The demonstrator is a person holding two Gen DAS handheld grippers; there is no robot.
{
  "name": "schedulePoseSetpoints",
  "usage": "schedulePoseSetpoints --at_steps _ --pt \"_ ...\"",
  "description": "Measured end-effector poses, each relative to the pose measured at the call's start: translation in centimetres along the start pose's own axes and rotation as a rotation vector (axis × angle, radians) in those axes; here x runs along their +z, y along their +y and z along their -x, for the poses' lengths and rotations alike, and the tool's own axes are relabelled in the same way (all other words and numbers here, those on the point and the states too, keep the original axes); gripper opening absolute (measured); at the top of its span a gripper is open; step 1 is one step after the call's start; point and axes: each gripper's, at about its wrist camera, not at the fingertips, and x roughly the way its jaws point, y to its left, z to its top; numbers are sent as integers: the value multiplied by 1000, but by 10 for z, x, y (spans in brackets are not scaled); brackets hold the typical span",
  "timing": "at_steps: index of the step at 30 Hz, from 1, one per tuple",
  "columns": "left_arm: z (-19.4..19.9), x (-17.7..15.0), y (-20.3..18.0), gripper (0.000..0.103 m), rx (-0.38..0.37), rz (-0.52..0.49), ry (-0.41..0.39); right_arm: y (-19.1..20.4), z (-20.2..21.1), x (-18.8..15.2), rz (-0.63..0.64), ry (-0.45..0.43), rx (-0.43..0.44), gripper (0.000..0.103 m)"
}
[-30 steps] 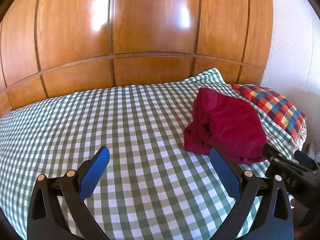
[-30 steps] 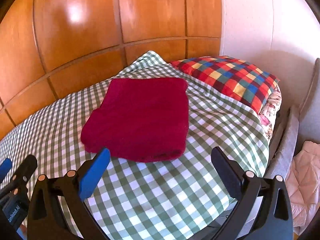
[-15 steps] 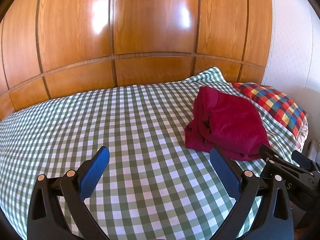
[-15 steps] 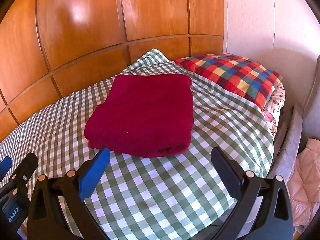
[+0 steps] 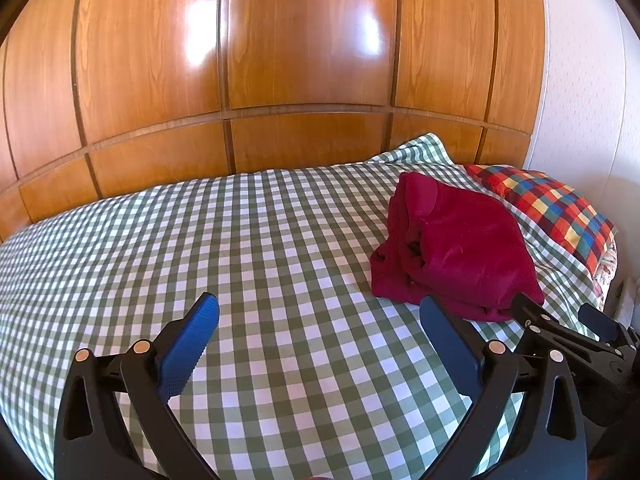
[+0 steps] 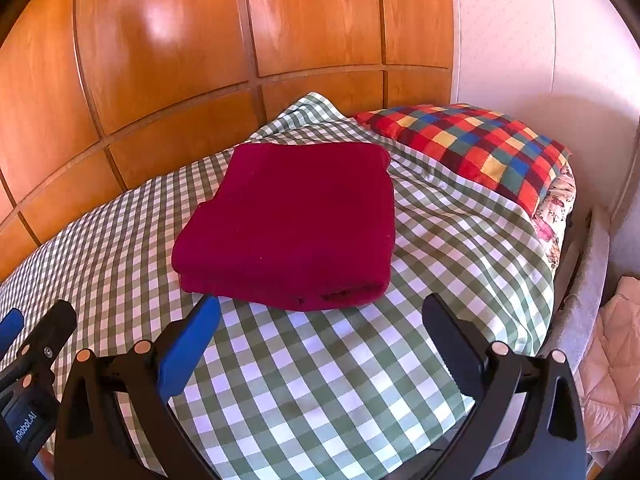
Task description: Fold small clothes
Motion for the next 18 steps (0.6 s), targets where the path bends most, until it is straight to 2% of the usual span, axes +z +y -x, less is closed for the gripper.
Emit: schedulePoseSetpoints --at_steps 18 --pt "15 7 -1 99 4 -25 -47 -2 -1 -2 -18 15 24 101"
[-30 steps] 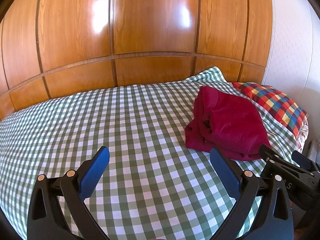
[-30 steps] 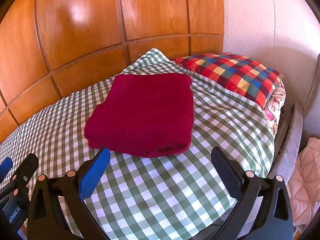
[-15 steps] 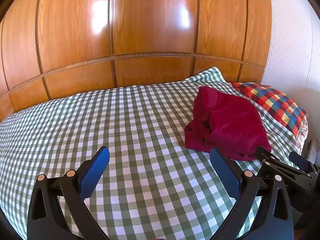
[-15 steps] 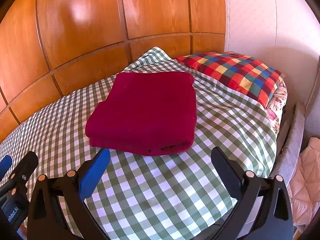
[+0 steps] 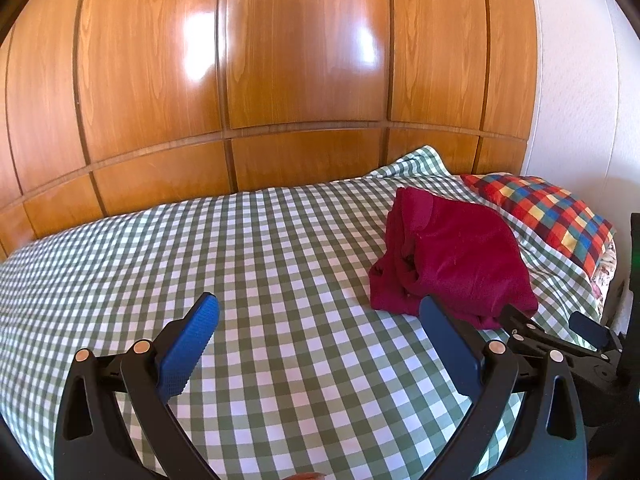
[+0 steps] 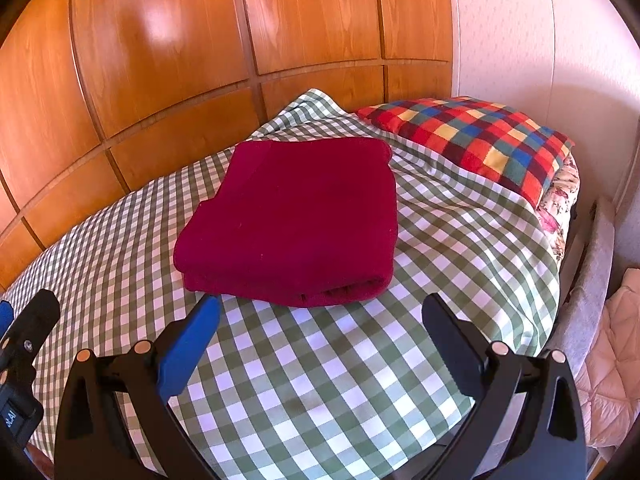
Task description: Fold small clothes
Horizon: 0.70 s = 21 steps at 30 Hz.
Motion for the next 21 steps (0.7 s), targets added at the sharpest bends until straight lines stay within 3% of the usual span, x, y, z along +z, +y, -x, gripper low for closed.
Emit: schedulePoseSetpoints --at_steps 16,21 --pt "-9 -3 3 99 -10 20 36 1 -1 0 15 -14 0 101" --pt "-19 -8 3 99 -4 20 64 -24 -7 13 -35 -30 -47 101"
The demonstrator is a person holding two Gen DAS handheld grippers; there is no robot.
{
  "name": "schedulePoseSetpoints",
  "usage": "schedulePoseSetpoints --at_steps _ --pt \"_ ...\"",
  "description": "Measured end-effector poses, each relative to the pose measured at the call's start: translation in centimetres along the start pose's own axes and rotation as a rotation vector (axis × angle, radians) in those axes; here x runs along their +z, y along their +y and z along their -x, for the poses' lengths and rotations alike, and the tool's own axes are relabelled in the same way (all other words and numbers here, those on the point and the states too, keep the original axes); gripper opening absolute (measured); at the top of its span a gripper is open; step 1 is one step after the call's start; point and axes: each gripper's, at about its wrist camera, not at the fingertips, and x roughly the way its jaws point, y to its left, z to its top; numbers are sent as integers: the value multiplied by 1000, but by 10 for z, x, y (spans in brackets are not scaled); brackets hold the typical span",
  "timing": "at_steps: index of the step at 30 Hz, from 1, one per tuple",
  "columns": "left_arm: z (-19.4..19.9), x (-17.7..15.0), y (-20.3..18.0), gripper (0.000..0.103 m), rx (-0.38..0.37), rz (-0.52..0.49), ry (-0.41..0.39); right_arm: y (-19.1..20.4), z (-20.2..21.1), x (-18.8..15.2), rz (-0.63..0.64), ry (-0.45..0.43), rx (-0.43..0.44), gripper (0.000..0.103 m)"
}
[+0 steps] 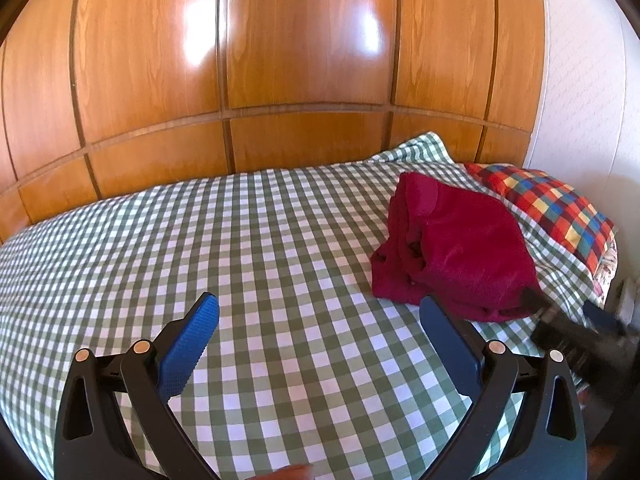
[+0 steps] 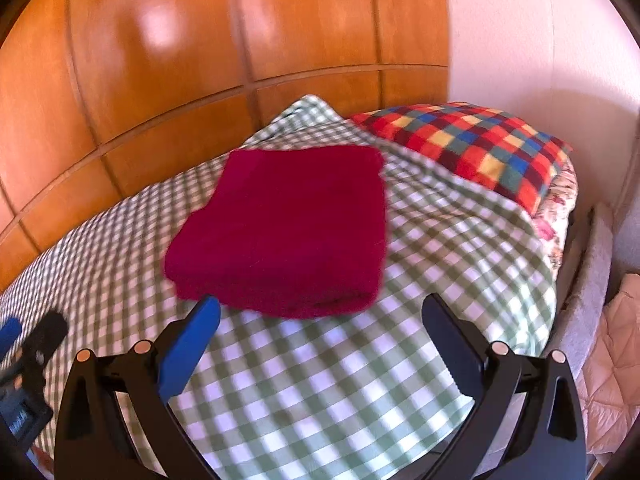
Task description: Fold small clothes
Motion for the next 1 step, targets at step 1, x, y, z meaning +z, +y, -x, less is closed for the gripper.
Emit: schedulePoseSetpoints --at_steps 1 --pt "-4 -2 2 99 -1 1 15 -9 -4 4 -19 5 -11 101"
